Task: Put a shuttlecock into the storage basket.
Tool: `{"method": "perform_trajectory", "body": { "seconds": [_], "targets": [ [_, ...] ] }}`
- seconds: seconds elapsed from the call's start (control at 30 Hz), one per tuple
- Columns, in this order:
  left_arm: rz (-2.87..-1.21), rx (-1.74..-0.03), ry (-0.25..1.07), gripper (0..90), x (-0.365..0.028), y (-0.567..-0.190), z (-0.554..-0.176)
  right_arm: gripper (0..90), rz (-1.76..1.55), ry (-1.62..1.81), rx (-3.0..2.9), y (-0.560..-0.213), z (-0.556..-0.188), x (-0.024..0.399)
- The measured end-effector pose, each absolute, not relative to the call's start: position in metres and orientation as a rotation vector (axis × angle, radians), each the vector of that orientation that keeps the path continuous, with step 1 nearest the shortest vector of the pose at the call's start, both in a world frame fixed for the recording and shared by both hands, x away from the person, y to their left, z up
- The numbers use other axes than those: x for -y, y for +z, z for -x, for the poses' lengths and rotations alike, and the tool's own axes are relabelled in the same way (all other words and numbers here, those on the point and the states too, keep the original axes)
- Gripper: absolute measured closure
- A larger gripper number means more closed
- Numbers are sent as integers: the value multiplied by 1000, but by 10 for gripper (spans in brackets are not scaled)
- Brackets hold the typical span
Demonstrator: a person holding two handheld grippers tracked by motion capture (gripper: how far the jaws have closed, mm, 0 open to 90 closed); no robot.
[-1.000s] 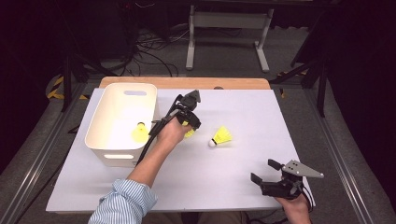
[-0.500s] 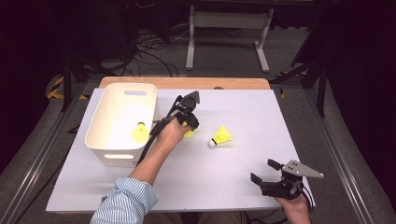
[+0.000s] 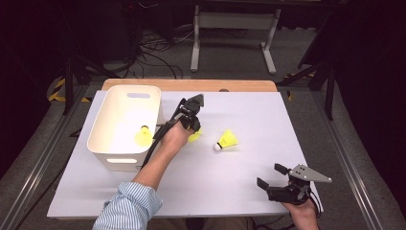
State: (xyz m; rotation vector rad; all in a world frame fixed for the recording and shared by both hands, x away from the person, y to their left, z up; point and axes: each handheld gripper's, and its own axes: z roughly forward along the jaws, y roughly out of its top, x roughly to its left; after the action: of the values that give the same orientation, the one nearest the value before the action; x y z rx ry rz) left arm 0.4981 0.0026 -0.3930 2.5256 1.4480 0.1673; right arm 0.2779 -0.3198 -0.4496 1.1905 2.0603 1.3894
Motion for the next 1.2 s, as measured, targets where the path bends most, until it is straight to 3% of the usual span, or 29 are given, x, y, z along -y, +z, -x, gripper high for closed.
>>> {"method": "perform_trajectory", "body": {
  "seconds": [0.43, 1.2],
  "targets": [
    [-2537, -1429, 164, 855, 0, -391, -495, 73, -1186, 1387, -2062, -449, -278, 320],
    [-2525, -1359, 192, 889, -11, -365, -476, 73, -1188, 1380, -2065, -450, -278, 319]
  ]
}}
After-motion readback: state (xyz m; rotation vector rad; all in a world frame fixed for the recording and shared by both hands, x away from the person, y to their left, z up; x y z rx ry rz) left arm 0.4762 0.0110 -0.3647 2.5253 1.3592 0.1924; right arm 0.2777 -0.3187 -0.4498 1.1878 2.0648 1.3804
